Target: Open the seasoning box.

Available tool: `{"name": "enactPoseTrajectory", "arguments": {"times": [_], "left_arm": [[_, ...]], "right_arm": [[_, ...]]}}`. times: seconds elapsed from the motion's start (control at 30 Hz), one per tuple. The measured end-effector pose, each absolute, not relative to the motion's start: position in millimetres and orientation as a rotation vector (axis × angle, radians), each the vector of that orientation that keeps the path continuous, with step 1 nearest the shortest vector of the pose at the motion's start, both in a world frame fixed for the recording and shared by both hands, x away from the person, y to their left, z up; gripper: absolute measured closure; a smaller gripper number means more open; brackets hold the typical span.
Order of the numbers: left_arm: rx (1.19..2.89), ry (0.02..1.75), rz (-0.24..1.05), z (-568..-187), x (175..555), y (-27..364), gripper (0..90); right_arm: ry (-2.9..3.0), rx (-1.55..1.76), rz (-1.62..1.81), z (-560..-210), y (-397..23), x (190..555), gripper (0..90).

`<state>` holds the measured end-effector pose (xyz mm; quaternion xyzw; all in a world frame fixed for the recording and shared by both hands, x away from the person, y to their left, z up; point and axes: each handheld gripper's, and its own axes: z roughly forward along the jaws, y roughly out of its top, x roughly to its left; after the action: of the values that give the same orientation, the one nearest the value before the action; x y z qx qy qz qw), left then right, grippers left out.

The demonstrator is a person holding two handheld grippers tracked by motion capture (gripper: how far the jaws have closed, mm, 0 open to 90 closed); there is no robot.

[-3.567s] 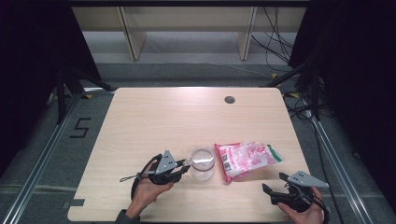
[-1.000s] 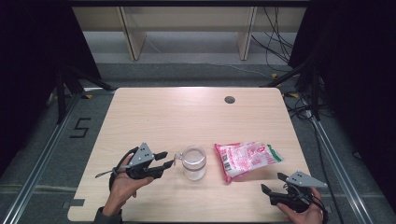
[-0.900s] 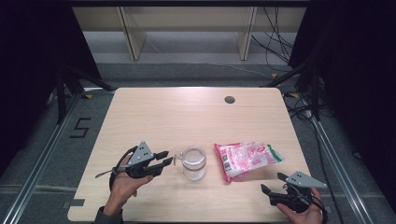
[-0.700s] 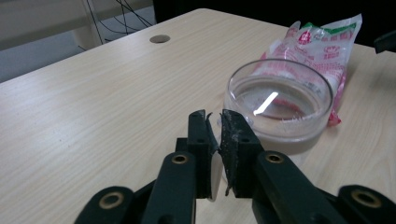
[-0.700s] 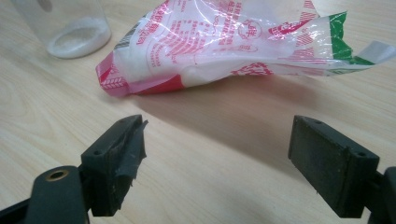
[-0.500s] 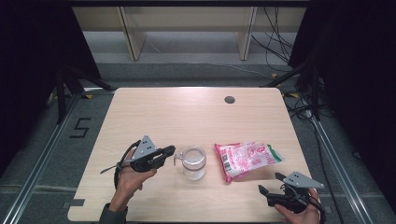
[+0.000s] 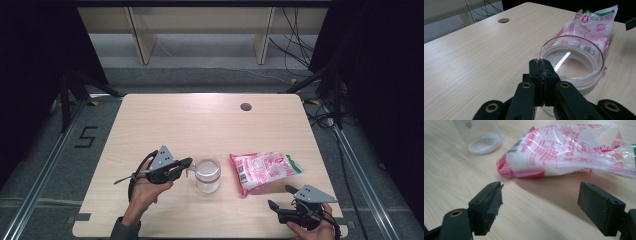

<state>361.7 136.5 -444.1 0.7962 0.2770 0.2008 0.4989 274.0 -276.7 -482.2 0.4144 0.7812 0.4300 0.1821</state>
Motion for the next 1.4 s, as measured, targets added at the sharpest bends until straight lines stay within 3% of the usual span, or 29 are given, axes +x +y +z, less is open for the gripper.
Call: {"name": "enactPoseTrajectory", "arguments": {"times": [0.17, 0.27, 0.37, 0.43, 0.57, 0.8, 0.97, 1.13, 1.4], "left_arm": [[1.909, 0.687, 0.475, -446, 362, 136, 88.1], [1.921, 0.674, 0.488, -445, 362, 136, 88.1], [1.904, 0.697, 0.476, -446, 361, 136, 88.1], [1.905, 0.696, 0.477, -446, 361, 136, 88.1], [1.908, 0.679, 0.48, -446, 362, 137, 88.1], [1.903, 0.703, 0.467, -448, 362, 137, 88.4], [1.914, 0.677, 0.48, -448, 363, 138, 88.4], [1.899, 0.689, 0.463, -449, 363, 139, 88.4], [1.899, 0.676, 0.465, -449, 363, 139, 88.3]], "right_arm": [[2.215, 1.093, 1.233, -480, -272, 276, 26.6], [2.226, 1.067, 1.25, -477, -267, 278, 34.4], [2.228, 0.993, 1.342, -470, -253, 282, 48.3], [2.232, 0.97, 1.336, -468, -251, 283, 50.3], [2.275, 0.85, 1.347, -464, -224, 298, 62.9], [2.299, 0.791, 1.381, -463, -201, 314, 71.9], [2.305, 0.734, 1.409, -463, -182, 323, 84.5], [2.306, 0.737, 1.43, -463, -169, 332, 90.0], [2.312, 0.721, 1.422, -461, -153, 339, 90.0]]}}
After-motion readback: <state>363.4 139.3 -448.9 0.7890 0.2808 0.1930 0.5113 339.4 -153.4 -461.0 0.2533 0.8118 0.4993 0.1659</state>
